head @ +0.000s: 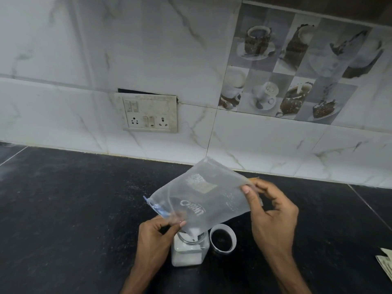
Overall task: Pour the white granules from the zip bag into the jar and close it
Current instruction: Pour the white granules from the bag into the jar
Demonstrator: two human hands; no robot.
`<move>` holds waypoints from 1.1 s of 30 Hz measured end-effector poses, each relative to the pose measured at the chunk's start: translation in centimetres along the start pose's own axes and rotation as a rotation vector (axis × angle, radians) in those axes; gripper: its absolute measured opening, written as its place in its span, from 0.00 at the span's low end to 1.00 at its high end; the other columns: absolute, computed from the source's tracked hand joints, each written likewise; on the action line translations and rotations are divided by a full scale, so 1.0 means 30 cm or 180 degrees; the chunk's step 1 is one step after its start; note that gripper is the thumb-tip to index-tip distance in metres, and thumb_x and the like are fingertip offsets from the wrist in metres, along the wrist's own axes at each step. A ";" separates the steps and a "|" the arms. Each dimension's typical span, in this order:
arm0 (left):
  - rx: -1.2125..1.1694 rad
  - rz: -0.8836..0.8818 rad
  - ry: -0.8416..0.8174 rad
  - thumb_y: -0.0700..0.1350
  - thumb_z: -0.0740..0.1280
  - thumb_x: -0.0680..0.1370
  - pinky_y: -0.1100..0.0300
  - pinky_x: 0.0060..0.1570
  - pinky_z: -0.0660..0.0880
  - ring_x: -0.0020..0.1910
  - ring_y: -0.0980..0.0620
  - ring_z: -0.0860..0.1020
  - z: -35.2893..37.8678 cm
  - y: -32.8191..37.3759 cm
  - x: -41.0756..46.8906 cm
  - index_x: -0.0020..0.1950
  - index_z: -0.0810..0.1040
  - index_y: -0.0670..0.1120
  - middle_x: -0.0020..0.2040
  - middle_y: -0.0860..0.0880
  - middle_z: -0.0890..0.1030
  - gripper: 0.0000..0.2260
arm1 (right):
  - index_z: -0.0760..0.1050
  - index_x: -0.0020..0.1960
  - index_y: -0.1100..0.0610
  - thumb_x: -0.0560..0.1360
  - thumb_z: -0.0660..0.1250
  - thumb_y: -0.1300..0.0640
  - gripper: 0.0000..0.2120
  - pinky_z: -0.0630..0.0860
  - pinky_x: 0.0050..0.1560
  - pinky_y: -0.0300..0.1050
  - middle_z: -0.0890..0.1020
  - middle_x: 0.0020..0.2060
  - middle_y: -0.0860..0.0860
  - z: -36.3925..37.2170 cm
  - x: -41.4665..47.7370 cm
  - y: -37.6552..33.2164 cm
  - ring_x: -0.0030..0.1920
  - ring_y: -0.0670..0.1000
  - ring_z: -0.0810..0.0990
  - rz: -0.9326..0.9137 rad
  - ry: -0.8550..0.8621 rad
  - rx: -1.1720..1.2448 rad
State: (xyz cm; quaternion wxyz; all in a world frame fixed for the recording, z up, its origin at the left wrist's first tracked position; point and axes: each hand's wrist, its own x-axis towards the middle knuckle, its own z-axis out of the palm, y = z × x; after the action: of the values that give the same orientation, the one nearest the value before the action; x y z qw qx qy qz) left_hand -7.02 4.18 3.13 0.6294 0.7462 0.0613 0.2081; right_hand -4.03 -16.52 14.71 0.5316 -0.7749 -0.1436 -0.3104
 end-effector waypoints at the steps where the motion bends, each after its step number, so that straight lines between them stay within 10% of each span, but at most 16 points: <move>1: 0.0007 -0.0010 0.0009 0.38 0.78 0.70 0.67 0.42 0.81 0.41 0.59 0.86 -0.001 -0.001 -0.001 0.36 0.87 0.62 0.39 0.58 0.88 0.16 | 0.82 0.50 0.46 0.71 0.71 0.48 0.08 0.82 0.49 0.53 0.86 0.43 0.40 0.001 -0.002 0.002 0.47 0.43 0.84 -0.0006 -0.0043 -0.0020; 13: -0.0007 0.0026 -0.0022 0.38 0.78 0.70 0.72 0.42 0.80 0.41 0.63 0.86 0.007 0.011 0.005 0.38 0.86 0.64 0.40 0.62 0.88 0.18 | 0.82 0.51 0.47 0.72 0.74 0.56 0.09 0.78 0.46 0.29 0.86 0.45 0.42 -0.007 -0.012 0.031 0.47 0.41 0.84 -0.0032 -0.0003 0.0066; 33: -0.0063 -0.0014 -0.0026 0.37 0.78 0.70 0.72 0.45 0.79 0.43 0.62 0.86 0.006 0.005 0.010 0.39 0.87 0.64 0.42 0.60 0.88 0.18 | 0.82 0.47 0.44 0.72 0.75 0.63 0.13 0.76 0.43 0.26 0.86 0.43 0.36 -0.024 -0.008 0.043 0.42 0.37 0.84 0.0049 0.0053 0.0192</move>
State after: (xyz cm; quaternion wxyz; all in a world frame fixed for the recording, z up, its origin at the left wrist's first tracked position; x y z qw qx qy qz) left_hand -6.69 4.09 3.31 0.6374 0.7406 0.0583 0.2043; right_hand -3.73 -17.65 13.78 0.5583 -0.7569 -0.1426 -0.3083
